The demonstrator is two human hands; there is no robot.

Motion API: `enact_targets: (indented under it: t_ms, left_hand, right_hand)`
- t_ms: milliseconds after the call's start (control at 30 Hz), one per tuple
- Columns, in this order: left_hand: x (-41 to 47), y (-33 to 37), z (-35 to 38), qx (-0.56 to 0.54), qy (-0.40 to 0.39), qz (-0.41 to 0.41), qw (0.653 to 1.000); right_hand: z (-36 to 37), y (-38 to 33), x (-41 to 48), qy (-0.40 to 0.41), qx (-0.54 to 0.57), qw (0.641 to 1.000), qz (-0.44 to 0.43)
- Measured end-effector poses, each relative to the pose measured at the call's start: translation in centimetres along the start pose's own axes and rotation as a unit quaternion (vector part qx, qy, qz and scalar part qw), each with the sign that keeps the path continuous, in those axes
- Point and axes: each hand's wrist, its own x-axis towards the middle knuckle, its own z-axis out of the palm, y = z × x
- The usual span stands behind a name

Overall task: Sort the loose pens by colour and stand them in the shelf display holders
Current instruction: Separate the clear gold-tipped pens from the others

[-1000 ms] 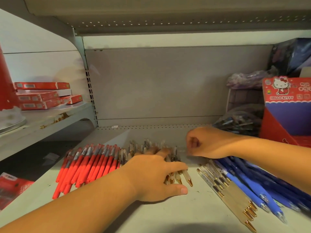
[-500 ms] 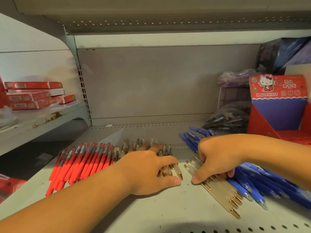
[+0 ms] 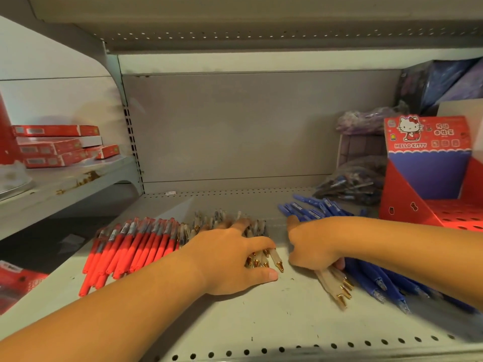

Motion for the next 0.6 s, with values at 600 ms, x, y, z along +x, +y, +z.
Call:
enact_targets:
  t_ms: [600]
  left_hand:
    - [-0.3,-2.9,-0.4,-0.085,0.033,0.019,0.996]
  right_hand:
    - [-2.7,-1.8,3.9,0.085,0.334,0.935,-0.089]
